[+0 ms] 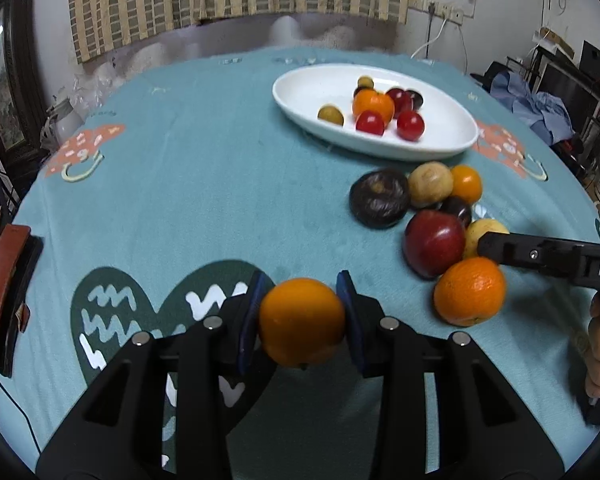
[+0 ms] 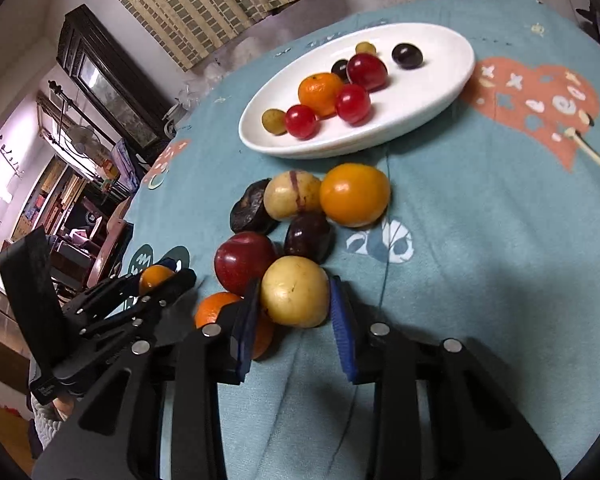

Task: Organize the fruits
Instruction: 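Carry the mandarin in the left gripper onto the plate and open it, then move the left gripper to the large dark plum and close on it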

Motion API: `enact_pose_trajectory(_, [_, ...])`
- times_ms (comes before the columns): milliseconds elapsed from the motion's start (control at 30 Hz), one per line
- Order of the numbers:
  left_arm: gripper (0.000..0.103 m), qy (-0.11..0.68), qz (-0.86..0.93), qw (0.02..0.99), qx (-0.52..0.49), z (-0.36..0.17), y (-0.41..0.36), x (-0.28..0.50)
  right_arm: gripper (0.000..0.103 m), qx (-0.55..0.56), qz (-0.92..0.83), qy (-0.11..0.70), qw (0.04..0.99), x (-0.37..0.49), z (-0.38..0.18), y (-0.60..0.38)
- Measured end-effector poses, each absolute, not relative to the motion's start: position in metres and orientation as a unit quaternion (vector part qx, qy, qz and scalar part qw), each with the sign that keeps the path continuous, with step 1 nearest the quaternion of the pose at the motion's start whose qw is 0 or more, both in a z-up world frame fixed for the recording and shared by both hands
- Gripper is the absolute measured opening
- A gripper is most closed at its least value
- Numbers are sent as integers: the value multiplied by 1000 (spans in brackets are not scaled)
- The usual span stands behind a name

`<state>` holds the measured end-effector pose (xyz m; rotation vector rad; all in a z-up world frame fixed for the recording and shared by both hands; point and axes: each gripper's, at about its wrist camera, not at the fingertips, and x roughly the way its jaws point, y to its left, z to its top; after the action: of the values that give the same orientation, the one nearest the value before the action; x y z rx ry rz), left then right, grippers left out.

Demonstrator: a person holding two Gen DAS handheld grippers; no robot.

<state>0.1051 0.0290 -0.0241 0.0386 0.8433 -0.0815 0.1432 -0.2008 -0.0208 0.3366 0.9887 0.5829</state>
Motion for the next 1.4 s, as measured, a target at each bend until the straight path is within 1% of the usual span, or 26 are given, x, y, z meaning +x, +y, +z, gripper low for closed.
enact_pose_trajectory(100, [37,399,-36,916,17,-12,28,110,34,152,256,428,854,140,2,-212])
enact_pose_trajectory(167, [37,387,-42,921,10,6,26,120,34,152,243,400,871,145,26,-221])
enact_pose_trajectory(267, [37,369,-52,928,8,32,17,147,34,139,220,385,885,166,51,-225])
enact_pose_trajectory(333, [38,363,-54,930,2,40,10,168,34,128,206,377,894,182,59,-224])
enact_pose_trajectory(500, [38,384,-70,920,-8,26,-16,213,34,125,175,379,900,224,44,-218])
enact_pose_trajectory(600, [38,398,-68,915,-3,12,-25,231,35,93,153,392,902,241,31,-212])
enact_pose_trajectory(633, [40,400,-66,914,-10,8,-25,236,35,84,137,398,903,244,27,-211])
enact_pose_trajectory(667, [50,400,-65,914,-14,7,-24,237,35,79,127,404,902,247,23,-212])
enact_pose_trajectory(733, [56,391,-62,918,-29,9,-19,239,36,96,142,409,896,247,19,-216])
enact_pose_trajectory(833, [57,388,-67,918,-43,15,-10,234,36,133,162,395,894,240,30,-226])
enact_pose_trajectory(900, [59,381,-67,921,-52,22,-2,225,37,129,163,384,900,232,43,-225])
enact_pose_trajectory(967, [64,372,-60,925,-52,29,5,212,37,120,166,364,908,221,55,-223])
enact_pose_trajectory(1067, [65,367,-51,927,-47,31,14,191,37,107,186,364,907,201,60,-217])
enact_pose_trajectory(1100, [65,370,-47,927,-46,29,18,183,39,101,191,368,904,196,60,-214])
enact_pose_trajectory(1133, [65,373,-44,926,-45,25,20,175,49,95,194,372,903,191,58,-211])
enact_pose_trajectory(1200, [65,383,-43,922,-37,16,22,164,64,79,196,368,906,176,54,-207])
enact_pose_trajectory(1300, [65,396,-44,916,-30,2,21,154,64,58,192,371,907,159,44,-205])
enact_pose_trajectory(1400, [65,396,-52,917,-21,-3,15,153,64,72,192,388,899,157,33,-211])
